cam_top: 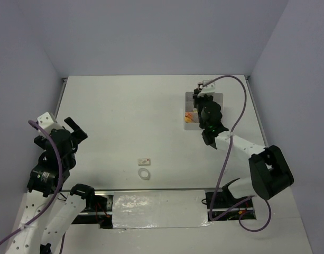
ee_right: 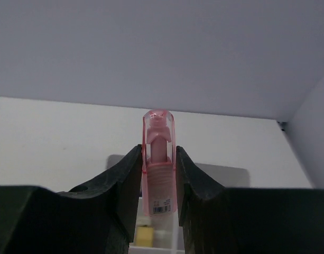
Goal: Sort the stationery into containers
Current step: Place the stationery in the storage box.
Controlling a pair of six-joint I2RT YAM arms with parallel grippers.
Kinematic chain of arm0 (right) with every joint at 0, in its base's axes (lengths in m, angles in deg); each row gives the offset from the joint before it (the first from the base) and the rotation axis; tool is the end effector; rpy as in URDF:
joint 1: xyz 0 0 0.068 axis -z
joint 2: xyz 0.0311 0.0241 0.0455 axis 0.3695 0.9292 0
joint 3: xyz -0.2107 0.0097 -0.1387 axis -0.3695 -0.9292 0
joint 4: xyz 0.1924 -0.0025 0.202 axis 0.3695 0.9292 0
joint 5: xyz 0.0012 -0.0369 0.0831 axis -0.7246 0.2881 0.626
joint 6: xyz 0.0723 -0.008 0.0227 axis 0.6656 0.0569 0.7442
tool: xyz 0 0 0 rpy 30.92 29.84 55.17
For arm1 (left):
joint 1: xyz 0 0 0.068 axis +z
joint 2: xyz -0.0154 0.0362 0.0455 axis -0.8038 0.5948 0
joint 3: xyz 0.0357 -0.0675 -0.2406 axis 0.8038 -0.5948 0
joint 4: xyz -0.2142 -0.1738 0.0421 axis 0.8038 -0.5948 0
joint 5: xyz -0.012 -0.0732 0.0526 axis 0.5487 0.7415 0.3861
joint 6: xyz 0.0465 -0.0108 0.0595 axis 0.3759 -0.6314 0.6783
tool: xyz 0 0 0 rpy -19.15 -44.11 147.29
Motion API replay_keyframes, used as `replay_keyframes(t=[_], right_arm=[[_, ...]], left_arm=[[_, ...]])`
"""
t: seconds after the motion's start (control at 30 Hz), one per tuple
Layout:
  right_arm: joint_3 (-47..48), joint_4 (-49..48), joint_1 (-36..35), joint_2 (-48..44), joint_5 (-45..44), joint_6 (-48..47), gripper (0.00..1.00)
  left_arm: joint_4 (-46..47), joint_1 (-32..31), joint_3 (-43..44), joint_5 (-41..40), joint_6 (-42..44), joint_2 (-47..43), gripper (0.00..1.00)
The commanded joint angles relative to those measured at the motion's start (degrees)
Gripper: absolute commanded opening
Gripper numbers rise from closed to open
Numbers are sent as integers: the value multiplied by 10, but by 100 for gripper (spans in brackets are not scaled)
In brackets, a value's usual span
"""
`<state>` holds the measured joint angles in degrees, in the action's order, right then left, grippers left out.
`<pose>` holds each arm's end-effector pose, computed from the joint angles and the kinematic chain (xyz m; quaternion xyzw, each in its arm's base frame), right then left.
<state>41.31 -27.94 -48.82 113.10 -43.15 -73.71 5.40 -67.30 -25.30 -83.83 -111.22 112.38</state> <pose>0.3241 0.1345 0.2608 -0.0545 0.6627 -0.0458 0.7455 0.1573 0.0052 0.3434 -0.3350 0.7168 0.0427 0.6101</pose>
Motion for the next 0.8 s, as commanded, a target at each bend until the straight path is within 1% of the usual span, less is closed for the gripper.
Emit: replay_keyframes(t=[0.0, 0.03, 0.1, 0.13, 0.3, 0.4, 0.47, 0.53, 0.63, 0.77], right_arm=[[-9, -137, 71, 4, -4, 9, 0], [-3, -123, 87, 9, 10, 32, 0], [-3, -128, 120, 27, 27, 50, 0], [-4, -140, 128, 32, 44, 53, 0], [19, -104, 161, 71, 74, 76, 0], [24, -93, 188, 93, 111, 105, 0], [24, -88, 209, 105, 155, 133, 0], [19, -104, 224, 115, 187, 142, 0], [14, -114, 231, 123, 214, 155, 0], [14, -124, 233, 129, 216, 148, 0]], left_arm=[[30, -6, -4, 15, 21, -4, 99], [32, -7, -4, 17, 22, -3, 99], [36, -8, -6, 24, 27, -1, 99], [38, -8, -6, 28, 28, 0, 99], [40, -9, -7, 30, 31, 2, 99], [42, -9, -6, 34, 33, 5, 99], [43, -9, -7, 37, 34, 6, 99], [43, -9, -7, 38, 35, 6, 99], [44, -9, -8, 40, 36, 7, 99], [45, -9, -8, 43, 38, 8, 99]])
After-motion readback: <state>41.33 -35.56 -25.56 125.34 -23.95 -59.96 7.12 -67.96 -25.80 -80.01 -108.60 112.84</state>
